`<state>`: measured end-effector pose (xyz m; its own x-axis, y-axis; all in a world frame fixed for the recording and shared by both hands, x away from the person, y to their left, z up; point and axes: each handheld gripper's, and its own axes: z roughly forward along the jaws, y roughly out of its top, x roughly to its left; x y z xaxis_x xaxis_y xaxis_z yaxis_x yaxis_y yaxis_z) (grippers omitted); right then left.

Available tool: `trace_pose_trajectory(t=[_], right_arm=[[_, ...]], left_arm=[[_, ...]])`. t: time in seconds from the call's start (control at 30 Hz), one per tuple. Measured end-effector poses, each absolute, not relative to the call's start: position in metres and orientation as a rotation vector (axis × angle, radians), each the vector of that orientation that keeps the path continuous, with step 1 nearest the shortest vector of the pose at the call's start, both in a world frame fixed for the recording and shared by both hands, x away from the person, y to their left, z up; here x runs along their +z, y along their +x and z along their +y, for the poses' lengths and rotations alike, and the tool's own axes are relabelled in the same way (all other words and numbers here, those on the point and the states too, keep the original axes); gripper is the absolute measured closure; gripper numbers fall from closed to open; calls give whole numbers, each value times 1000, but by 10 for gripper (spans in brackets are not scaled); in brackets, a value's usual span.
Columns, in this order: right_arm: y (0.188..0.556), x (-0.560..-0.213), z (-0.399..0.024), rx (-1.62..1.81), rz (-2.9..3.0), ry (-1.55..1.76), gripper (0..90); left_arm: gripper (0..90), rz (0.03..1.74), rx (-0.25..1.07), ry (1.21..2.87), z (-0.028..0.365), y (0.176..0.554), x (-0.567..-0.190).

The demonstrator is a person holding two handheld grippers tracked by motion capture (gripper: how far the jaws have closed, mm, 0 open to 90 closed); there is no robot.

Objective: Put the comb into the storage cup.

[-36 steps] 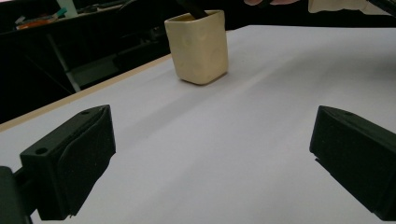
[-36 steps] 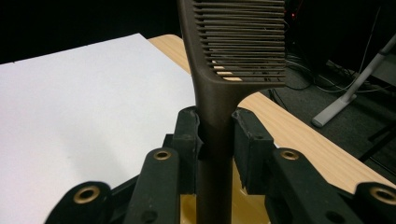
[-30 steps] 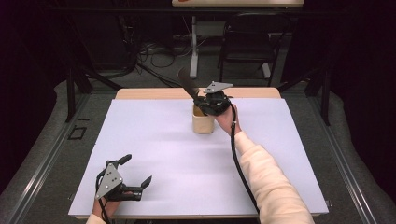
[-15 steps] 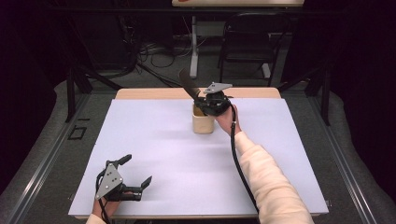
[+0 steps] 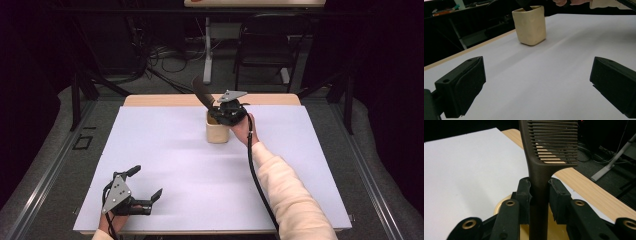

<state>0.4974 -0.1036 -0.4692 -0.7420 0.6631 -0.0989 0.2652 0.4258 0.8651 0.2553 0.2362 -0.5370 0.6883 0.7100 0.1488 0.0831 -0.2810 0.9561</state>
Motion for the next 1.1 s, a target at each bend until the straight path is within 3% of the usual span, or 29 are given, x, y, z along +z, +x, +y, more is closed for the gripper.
trace_pose_trajectory(t=[0.17, 0.37, 0.73, 1.1], right_arm=[[495, -472, -103, 1210, 2288, 785, 661], [488, -466, -109, 1201, 2334, 827, 454], [476, -454, -127, 1199, 2370, 862, 180], [463, -448, -134, 1185, 2441, 829, 63]], left_arm=[[3, 633, 694, 1774, 236, 256, -537], [3, 632, 693, 1774, 236, 256, -537], [3, 632, 692, 1772, 236, 256, -537], [3, 633, 692, 1773, 236, 255, -537]])
